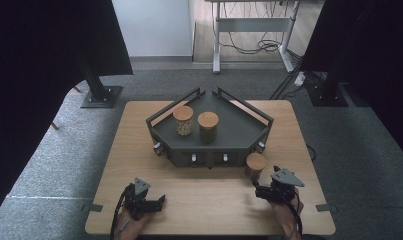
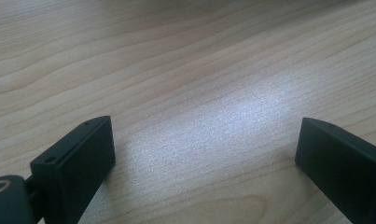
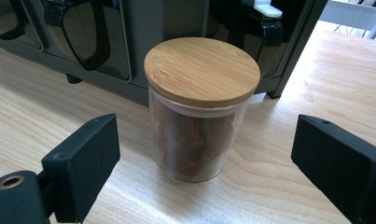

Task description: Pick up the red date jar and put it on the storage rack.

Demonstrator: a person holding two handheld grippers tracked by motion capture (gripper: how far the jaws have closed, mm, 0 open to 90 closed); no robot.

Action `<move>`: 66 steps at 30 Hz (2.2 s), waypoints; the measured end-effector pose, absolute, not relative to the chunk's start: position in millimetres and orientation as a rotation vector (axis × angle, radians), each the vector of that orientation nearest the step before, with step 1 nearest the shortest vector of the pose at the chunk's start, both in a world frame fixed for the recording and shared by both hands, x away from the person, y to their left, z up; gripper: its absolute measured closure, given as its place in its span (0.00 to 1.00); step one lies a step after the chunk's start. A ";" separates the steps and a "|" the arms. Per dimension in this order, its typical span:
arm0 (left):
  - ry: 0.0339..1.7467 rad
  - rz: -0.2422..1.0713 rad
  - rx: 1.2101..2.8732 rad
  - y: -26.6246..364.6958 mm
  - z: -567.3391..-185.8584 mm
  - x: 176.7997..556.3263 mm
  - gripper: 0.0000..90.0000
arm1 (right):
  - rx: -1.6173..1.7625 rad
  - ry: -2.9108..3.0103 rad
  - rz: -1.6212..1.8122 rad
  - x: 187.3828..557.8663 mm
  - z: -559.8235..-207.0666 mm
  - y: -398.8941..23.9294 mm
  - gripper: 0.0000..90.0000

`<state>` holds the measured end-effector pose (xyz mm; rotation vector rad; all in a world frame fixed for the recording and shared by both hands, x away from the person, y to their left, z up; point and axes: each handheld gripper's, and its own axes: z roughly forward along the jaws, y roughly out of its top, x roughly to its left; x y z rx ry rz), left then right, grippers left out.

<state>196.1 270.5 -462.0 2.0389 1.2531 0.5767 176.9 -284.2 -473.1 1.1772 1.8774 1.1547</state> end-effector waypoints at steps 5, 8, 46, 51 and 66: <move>1.253 0.577 2.039 270.4 -462.0 196.1 0.05 | 1.170 1.884 1.160 181.8 -473.5 -282.6 0.09; 1.253 0.577 2.039 270.4 -462.0 196.0 0.05 | 1.164 1.886 1.159 184.3 -473.4 -280.9 0.09; 1.253 0.577 2.040 270.3 -461.9 196.1 0.05 | 1.122 1.887 1.128 213.7 -474.0 -262.4 0.16; 1.252 0.577 2.040 270.3 -462.0 196.1 0.05 | 1.132 1.884 1.127 216.2 -474.2 -261.9 0.19; 1.252 0.577 2.041 270.2 -462.0 196.0 0.05 | 1.188 1.860 1.154 217.5 -473.9 -261.9 0.26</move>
